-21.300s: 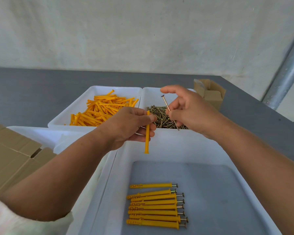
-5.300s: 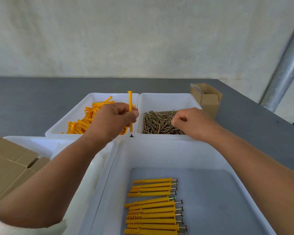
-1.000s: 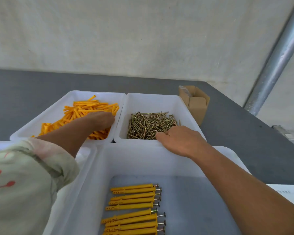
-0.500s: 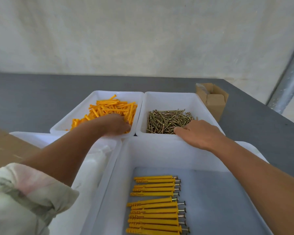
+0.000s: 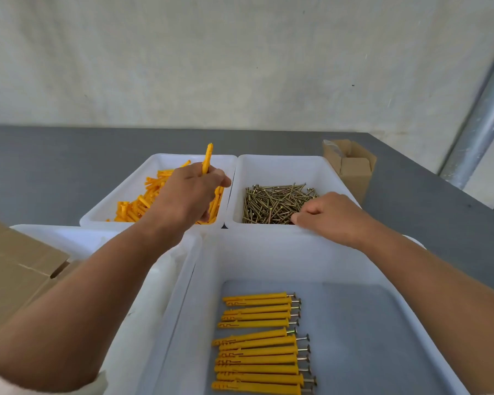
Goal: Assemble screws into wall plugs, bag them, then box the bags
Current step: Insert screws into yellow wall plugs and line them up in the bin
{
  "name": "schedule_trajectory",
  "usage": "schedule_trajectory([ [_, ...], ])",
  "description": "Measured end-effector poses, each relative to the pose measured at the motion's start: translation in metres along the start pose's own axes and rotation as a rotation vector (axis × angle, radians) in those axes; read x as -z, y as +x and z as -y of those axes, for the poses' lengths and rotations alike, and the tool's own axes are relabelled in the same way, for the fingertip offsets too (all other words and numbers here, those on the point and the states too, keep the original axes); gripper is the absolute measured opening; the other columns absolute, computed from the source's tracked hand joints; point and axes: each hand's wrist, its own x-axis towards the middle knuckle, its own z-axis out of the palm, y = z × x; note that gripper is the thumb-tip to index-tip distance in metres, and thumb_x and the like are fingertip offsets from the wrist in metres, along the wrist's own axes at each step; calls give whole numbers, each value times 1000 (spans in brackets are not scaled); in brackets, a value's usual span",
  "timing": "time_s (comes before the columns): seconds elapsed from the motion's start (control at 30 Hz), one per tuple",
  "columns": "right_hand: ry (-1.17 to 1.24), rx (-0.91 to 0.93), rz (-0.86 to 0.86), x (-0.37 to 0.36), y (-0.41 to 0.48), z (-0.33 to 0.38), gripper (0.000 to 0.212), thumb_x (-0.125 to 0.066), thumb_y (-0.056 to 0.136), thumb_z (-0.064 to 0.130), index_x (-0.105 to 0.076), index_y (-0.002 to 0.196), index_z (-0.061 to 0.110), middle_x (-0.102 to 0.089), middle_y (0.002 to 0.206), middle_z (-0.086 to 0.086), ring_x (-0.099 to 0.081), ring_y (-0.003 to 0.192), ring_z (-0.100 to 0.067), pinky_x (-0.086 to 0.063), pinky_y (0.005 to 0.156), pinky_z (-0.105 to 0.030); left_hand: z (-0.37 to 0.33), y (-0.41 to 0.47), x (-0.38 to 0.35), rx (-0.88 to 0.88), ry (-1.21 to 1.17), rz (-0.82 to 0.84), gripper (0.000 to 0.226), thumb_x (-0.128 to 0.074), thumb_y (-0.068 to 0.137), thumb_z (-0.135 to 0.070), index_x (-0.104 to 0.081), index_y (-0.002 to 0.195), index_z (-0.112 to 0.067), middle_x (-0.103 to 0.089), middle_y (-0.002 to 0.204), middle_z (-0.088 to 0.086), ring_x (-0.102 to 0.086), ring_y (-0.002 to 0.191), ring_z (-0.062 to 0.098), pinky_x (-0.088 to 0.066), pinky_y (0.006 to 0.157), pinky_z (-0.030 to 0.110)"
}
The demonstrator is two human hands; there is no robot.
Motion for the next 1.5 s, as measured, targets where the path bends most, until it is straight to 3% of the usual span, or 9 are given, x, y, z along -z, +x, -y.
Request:
schedule_trajectory([
  [0.13,-25,-10,-61,1,0,5,40,-64,91,35,-57,63,7,-49,58,-1,-41,53,-12,-33,53,-27,2,-10,-5,145,-135,151,20,-49,98,-18,-66,88,-12,-31,49,-8,-23,42,8,-22,36,18],
  [0.37,-44,1,-314,8,1,21,35,-57,93,32,-61,68,7,-70,74,-7,-63,70,-27,-54,69,-37,15,-14,-13,224,-151,253,20,-51,99,-13,-70,95,-11,-62,67,0,-29,43,7,-23,36,17],
  [0.5,305,3,-411,19,2,34,31,-60,92,26,-66,69,6,-70,64,-1,-69,66,-21,-58,62,-35,16,-16,-17,222,-134,268,17,-56,98,-21,-72,101,-17,-69,85,5,-34,44,7,-26,37,17],
  [0.63,550,-6,-269,15,-2,41,29,-62,93,23,-67,67,10,-68,57,2,-62,51,-8,-48,46,-19,15,-18,-18,230,-137,327,20,-61,94,-31,-71,104,-15,-72,88,5,-35,44,6,-26,37,16],
  [0.93,667,-84,10,9,-7,54,45,-50,95,52,-72,87,15,-75,75,-3,-66,58,-16,-51,50,-24,12,-22,-21,254,-210,409,20,-58,96,-17,-74,86,-12,-67,75,3,-36,42,4,-28,36,15],
  [1.07,579,63,195,7,-17,56,23,-63,93,33,-72,99,13,-75,81,-1,-67,67,-12,-53,58,-23,12,-24,-24,276,-219,434,17,-58,96,-18,-71,93,-8,-67,78,4,-37,44,5,-30,38,15],
  [1.27,565,32,135,11,-18,58,24,-57,98,21,-60,101,-2,-73,91,-10,-73,72,-20,-57,58,-29,1,-22,-24,395,-550,317,37,-49,98,-23,-74,86,0,-63,80,14,-57,54,15,-40,38,19],
  [1.37,554,20,290,13,-22,59,22,-55,100,20,-56,100,-2,-71,79,-9,-73,68,-28,-56,53,-31,-1,-19,-20,428,-705,243,46,-47,100,-26,-72,74,3,-63,71,15,-62,58,19,-52,47,21],
  [1.5,446,34,541,10,-29,65,12,-57,98,19,-64,96,9,-65,76,-12,-72,66,-28,-56,53,-29,0,-17,-20,444,-787,146,41,-47,101,-30,-67,84,3,-64,72,14,-65,65,20,-58,58,28],
])
